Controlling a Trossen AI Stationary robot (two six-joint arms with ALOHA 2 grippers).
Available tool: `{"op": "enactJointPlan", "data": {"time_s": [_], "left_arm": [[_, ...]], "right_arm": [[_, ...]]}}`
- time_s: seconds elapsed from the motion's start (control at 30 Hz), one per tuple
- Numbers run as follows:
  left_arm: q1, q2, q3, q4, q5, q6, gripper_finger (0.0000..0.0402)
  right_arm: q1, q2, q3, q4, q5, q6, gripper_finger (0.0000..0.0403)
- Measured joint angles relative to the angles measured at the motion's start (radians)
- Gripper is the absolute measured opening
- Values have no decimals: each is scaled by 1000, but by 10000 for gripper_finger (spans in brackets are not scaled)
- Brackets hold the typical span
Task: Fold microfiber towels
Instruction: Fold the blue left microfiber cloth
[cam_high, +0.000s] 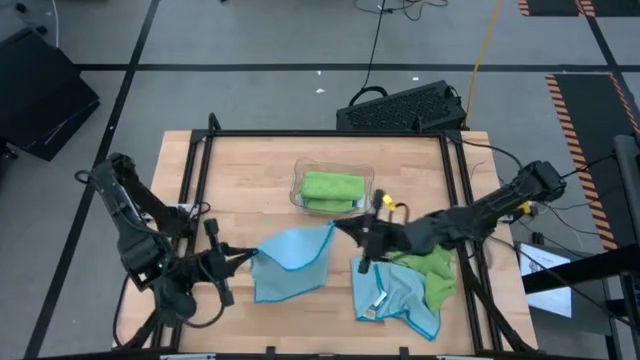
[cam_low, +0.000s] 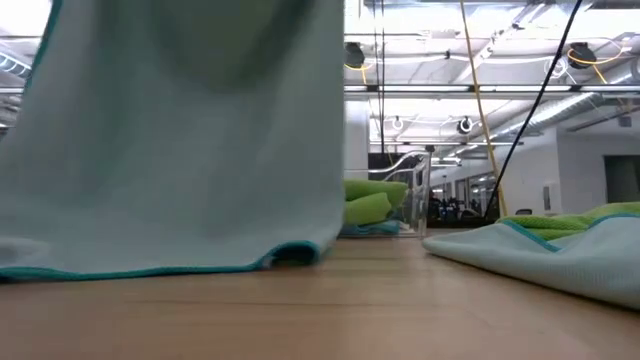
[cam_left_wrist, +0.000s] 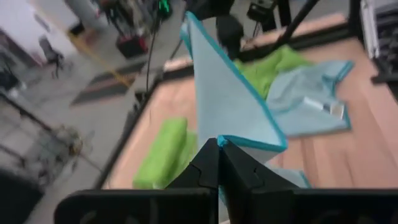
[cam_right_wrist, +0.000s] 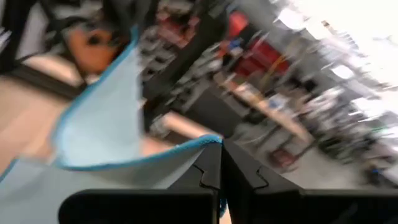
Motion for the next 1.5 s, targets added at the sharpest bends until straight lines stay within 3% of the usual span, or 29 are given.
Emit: {"op": "enactJointPlan", "data": {"time_s": [0.17, 0.37, 0.47, 0.67, 0.77, 0.97, 1.17, 1.23, 1.37, 1.5], "left_arm": [[0, 0, 88, 110, -69, 220, 3], [-47, 0, 181, 165, -63, 385, 6], [-107, -5, 207, 163, -84, 410, 4], [-212, -42, 214, 160, -253, 366, 3], [-213, -44, 214, 170, -225, 319, 5], [-202, -2, 213, 189, -65, 282, 3], [-203, 17, 213, 322, 24, 393, 3], [-209, 17, 213, 322, 3, 402, 3], [-223, 11, 213, 166, -145, 288, 3], [-197, 8, 213, -142, -150, -51, 3]], "right_arm": [[113, -20, 105, 24, 156, -166, 0], [205, 29, 205, 18, 292, -225, 0], [229, 59, 233, 19, 391, -187, 0], [224, 76, 235, 17, 579, -176, 0], [207, 74, 232, 19, 565, -130, 0], [254, 80, 230, -1, 518, -72, 0], [310, 79, 230, 121, 522, -127, 0], [314, 79, 230, 132, 520, -136, 0], [261, 83, 230, 80, 484, -88, 0], [146, 104, 230, -61, 314, 51, 0]]}}
